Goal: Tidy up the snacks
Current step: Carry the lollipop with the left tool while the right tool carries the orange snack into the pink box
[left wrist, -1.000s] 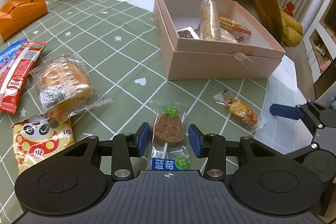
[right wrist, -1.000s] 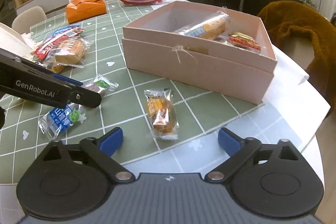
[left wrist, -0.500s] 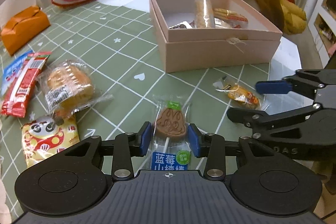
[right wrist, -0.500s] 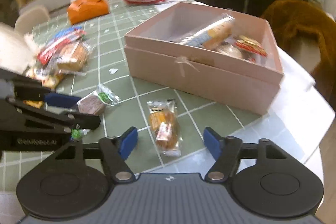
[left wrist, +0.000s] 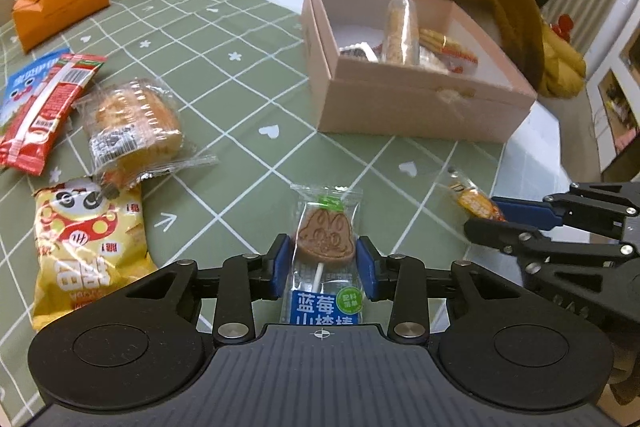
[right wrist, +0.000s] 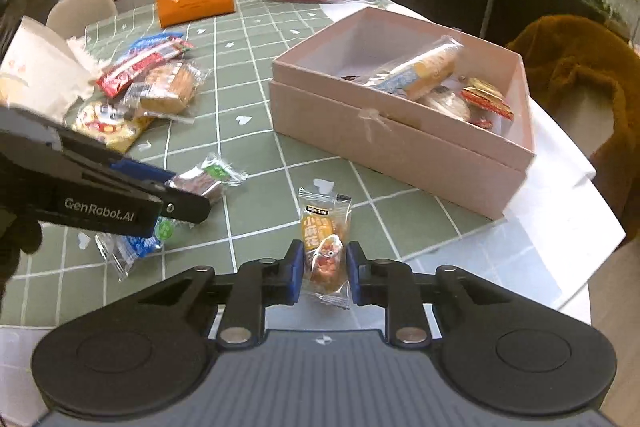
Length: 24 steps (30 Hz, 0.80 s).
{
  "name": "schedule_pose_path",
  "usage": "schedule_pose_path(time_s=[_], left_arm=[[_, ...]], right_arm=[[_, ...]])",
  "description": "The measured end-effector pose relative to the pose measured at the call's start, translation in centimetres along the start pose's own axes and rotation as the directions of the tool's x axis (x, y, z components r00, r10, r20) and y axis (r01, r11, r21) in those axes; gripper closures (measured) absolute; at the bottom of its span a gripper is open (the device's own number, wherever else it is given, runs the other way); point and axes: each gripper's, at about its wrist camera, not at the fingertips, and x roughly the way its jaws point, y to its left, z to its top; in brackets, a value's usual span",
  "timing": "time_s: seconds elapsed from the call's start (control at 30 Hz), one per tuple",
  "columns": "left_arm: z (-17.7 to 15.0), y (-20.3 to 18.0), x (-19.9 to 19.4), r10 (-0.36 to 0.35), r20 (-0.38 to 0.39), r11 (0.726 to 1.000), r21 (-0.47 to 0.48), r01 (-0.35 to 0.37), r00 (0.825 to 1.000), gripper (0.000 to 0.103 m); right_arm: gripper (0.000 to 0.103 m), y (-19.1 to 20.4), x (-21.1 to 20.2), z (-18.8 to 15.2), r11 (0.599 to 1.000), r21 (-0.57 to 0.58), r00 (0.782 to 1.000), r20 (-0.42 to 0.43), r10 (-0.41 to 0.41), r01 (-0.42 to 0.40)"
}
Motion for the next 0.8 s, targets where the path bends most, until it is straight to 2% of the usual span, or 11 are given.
schedule_pose_path(time_s=[0.07,0.13,0.23,0.3,0.43,0.5,0.63,0.73,0.8], left_arm=[[1.5,0.0,-2.1,-0.048,0.037,0.998,-0.040,0.049,0.998,0.062],[4.4,-0.2,-5.3,-0.101,0.126,0.993,-0.040,0.107,0.987,0.062],[10.0,-1.0,-10.4,-0.113,0.286,0.994,0.026,0.110,0.951,0.062],[13.4,-1.3,-11.8,-0.130,0.330,0.991,0.051,0.120,0.935,0.062],[19.1,-2.2,-9.8,-0.137,0.323,0.988,0.109,0.106,0.937,0.062],[20.8,-2.3,-7.0,-0.147,0.291,0.988,0.090,0.126,0.945,0.062],[22.0,-2.0,-0.5,-0.184,0.200,0.983,0.029,0.182,0.962,0.062],[22.6,-1.8,3.1,-0.205,0.167,0.978,0.003,0.207,0.964,0.062],[23.4,-1.7,6.3,-0.234,0.108,0.971,-0.011,0.237,0.966,0.061]], right_arm=[[0.082,-0.7,-1.2,0.6,1.000,0.020,1.000,0.022,0.002,-0.003],[0.082,-1.3,-3.8,2.4,1.000,-0.004,0.996,0.091,-0.009,0.009],[0.082,-2.8,-8.8,7.3,0.998,-0.039,0.969,0.244,-0.036,0.047],[0.082,-4.2,-11.1,10.8,0.998,-0.001,0.953,0.298,-0.054,0.057],[0.081,-6.9,-12.0,15.9,0.997,0.065,0.937,0.343,-0.061,0.041],[0.081,-7.9,-10.4,17.1,0.993,0.104,0.946,0.313,-0.080,0.050],[0.081,-9.8,-6.0,16.4,0.979,0.201,0.977,0.200,-0.075,0.034],[0.081,-10.8,-3.0,14.8,0.967,0.247,0.987,0.128,-0.095,0.061],[0.081,-11.2,-0.9,13.9,0.962,0.264,0.991,0.090,-0.102,0.075]])
